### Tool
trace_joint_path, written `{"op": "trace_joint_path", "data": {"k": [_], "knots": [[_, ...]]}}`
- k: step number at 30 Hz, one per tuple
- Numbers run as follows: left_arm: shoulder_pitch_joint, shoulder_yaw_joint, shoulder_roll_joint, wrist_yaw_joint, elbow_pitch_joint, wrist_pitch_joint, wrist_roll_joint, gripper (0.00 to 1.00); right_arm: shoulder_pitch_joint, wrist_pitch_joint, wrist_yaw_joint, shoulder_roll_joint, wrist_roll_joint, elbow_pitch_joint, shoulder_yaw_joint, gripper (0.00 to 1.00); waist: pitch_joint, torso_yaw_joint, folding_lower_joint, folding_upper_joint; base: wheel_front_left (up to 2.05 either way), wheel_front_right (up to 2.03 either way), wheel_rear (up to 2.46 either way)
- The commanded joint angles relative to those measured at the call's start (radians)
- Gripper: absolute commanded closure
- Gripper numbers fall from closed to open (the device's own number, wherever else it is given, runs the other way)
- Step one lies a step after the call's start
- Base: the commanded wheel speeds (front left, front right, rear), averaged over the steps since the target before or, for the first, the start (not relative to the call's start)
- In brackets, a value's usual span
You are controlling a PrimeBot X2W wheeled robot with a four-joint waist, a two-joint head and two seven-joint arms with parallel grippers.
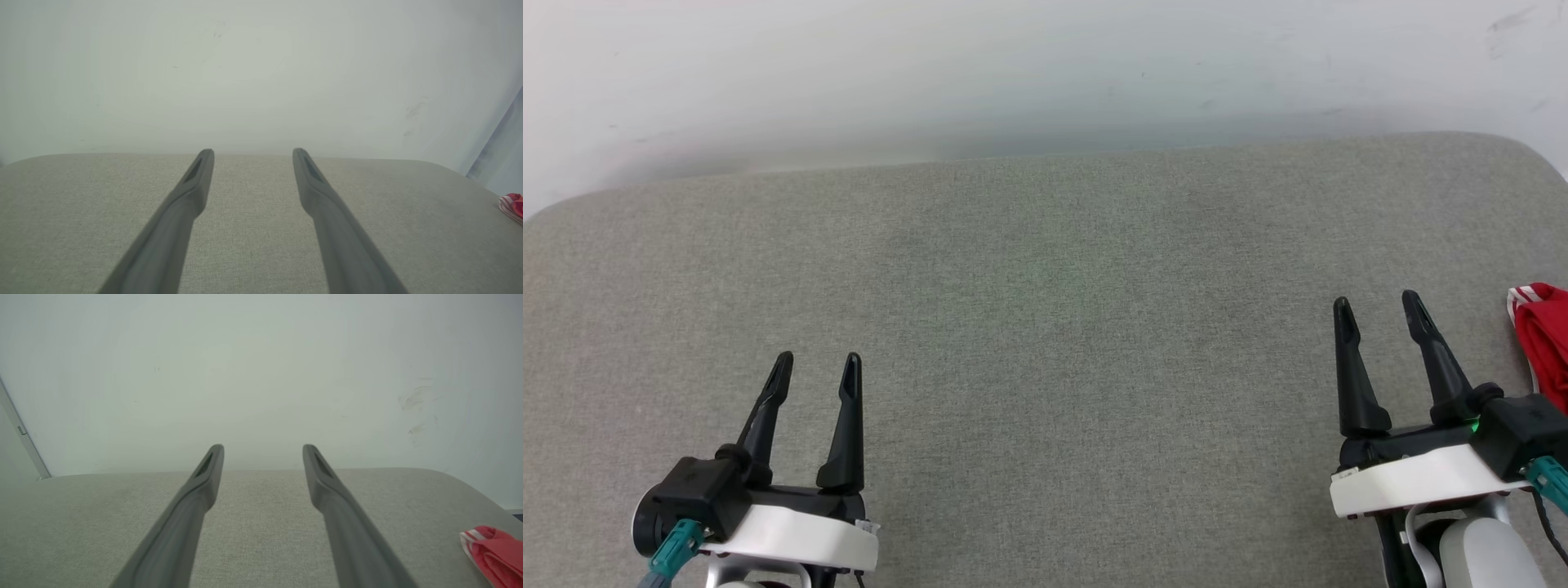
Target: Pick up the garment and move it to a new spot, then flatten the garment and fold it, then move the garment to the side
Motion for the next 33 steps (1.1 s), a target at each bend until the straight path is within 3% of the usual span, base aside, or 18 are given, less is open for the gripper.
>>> {"op": "trace_joint_path", "data": {"k": [1,8,9,14,33], "knots": [[0.010,0.003,-0.004,-0.001,0.001,-0.002,0.003,0.00,0.004,-0.005,-0.001,0.005,0.008,-0.002,0.003,0.00,-0.001,0.000,0.0000,0.0000,0.00,0.00,0.00],[0.008,0.007,-0.008,-0.001,-0.007,-0.002,0.003,0.00,0.004,-0.006,-0.001,0.005,0.015,0.000,0.012,0.00,0.003,-0.002,0.0000,0.0000,0.00,0.00,0.00],[0.003,0.004,-0.008,0.000,-0.005,0.000,0.000,1.00,0.000,0.000,0.000,0.000,0.006,0.002,0.013,1.00,0.003,-0.002,0.0000,0.0000,0.00,0.00,0.00],[0.014,-0.005,-0.017,0.000,0.037,0.006,-0.018,1.00,0.022,0.005,0.000,0.000,0.024,0.041,0.016,1.00,0.003,-0.001,0.0000,0.0000,0.00,0.00,0.00],[-0.018,0.005,-0.007,0.000,0.097,0.082,-0.387,1.00,0.018,0.079,0.000,-0.021,0.419,0.077,0.011,1.00,-0.013,0.004,0.0000,0.0000,0.00,0.00,0.00]]}}
